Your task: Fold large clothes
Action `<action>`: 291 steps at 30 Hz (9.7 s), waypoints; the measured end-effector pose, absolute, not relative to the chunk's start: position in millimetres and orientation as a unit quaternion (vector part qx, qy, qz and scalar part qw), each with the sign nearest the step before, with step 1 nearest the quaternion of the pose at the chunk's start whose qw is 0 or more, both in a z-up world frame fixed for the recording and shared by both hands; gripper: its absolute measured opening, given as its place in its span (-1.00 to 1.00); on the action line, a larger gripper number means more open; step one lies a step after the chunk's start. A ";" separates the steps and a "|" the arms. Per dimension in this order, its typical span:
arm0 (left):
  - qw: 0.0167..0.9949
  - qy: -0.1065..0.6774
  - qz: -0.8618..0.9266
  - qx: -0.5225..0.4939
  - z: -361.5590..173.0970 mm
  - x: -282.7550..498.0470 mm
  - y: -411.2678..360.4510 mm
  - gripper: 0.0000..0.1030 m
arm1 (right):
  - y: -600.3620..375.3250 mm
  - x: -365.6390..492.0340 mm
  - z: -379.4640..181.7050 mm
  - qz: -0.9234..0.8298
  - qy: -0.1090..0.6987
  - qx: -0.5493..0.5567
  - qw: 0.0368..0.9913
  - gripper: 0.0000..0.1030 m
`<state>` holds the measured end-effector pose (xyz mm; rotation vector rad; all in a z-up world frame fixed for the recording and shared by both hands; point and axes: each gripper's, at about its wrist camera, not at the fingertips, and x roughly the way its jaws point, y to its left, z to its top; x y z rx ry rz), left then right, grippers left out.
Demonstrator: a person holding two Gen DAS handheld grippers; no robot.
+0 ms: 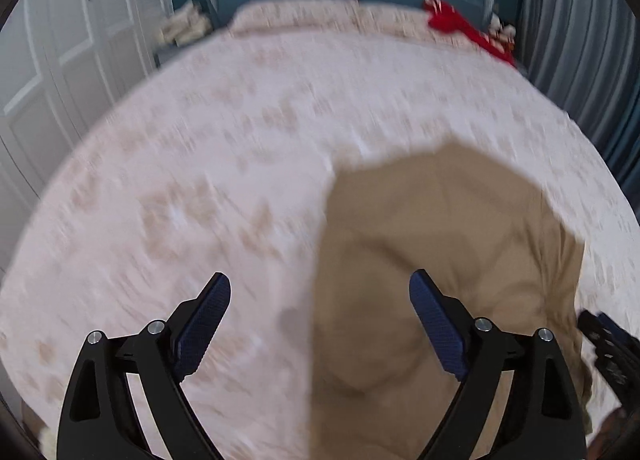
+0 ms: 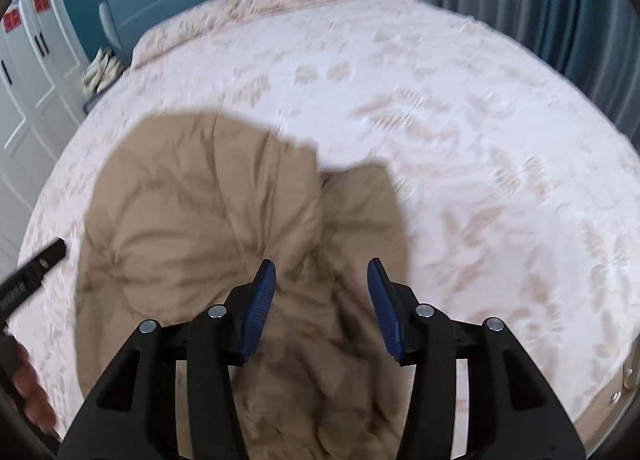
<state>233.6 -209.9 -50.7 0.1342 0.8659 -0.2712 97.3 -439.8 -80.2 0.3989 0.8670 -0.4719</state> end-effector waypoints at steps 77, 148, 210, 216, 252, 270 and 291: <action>0.700 0.619 -0.285 -0.212 -158.5 214.9 -170.0 0.62 | -450.6 55.9 -164.6 -0.107 0.419 0.470 0.769 -0.19; 0.860 0.489 -0.043 0.138 -124.5 279.0 -85.5 0.46 | -222.9 238.3 -145.6 -0.094 0.525 0.086 0.841 -0.98; 0.928 0.360 -0.018 0.097 -45.7 42.5 -16.3 0.46 | -150.0 -17.4 -43.9 -0.106 0.369 0.074 0.920 0.03; 0.928 0.359 -0.015 0.102 -47.6 42.2 -15.5 0.46 | -148.3 -16.8 -45.2 -0.107 0.373 0.074 0.919 0.03; 0.928 0.359 -0.011 0.101 -50.5 41.5 -14.4 0.44 | -148.6 -16.1 -46.0 -0.106 0.373 0.074 0.919 0.03; 0.927 0.360 -0.010 0.101 -51.7 41.3 -13.8 0.44 | -148.2 -15.8 -46.2 -0.106 0.373 0.074 0.919 0.03; 0.927 0.361 -0.010 0.101 -52.7 40.5 -12.0 0.44 | -149.2 -17.7 -47.3 -0.110 0.373 0.071 0.919 0.03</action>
